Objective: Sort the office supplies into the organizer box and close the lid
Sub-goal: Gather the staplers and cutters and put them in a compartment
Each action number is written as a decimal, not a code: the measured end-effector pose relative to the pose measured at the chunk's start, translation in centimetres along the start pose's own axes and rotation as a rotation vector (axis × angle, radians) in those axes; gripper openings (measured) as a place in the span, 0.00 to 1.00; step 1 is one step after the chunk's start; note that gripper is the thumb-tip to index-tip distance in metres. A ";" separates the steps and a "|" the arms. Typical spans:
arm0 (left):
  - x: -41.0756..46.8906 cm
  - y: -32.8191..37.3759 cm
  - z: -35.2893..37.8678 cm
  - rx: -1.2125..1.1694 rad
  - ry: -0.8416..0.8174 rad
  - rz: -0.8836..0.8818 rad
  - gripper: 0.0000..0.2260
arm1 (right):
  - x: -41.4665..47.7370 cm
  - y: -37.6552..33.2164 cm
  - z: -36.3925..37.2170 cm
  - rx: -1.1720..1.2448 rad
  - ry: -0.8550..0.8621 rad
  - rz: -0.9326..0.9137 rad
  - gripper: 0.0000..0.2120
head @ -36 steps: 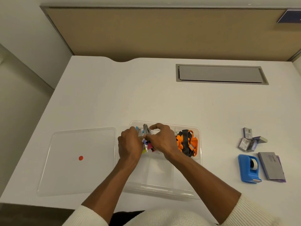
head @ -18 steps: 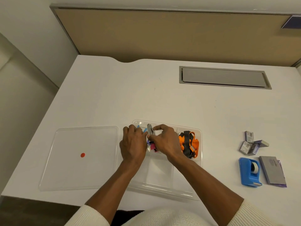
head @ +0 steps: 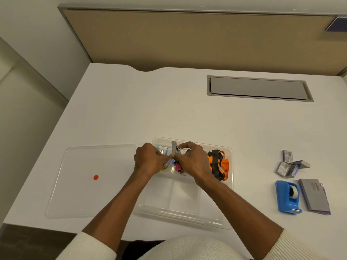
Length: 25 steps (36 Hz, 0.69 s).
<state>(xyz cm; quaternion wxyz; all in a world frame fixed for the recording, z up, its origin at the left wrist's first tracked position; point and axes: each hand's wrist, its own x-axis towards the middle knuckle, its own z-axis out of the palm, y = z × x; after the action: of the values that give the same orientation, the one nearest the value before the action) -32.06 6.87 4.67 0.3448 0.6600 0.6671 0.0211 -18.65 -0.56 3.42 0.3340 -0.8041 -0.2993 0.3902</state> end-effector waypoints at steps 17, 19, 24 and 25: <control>-1.6 -0.2 0.9 0.286 0.275 0.041 0.08 | 0.4 -0.2 1.3 -0.132 0.031 -0.072 0.23; -1.4 -0.9 0.4 0.249 0.306 0.037 0.11 | 0.5 -0.4 1.8 -0.164 0.021 -0.095 0.25; -0.8 -2.5 -0.4 0.109 0.220 -0.067 0.10 | 0.5 -1.7 3.3 -0.304 0.041 -0.191 0.22; -0.7 -2.7 -0.6 0.066 0.202 -0.091 0.09 | 0.5 -2.0 3.8 -0.335 0.043 -0.214 0.21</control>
<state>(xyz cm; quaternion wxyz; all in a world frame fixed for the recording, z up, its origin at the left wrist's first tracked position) -34.77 6.14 4.13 0.2546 0.6346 0.7279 0.0502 -22.00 2.19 2.99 0.2413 -0.8202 -0.4365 0.2800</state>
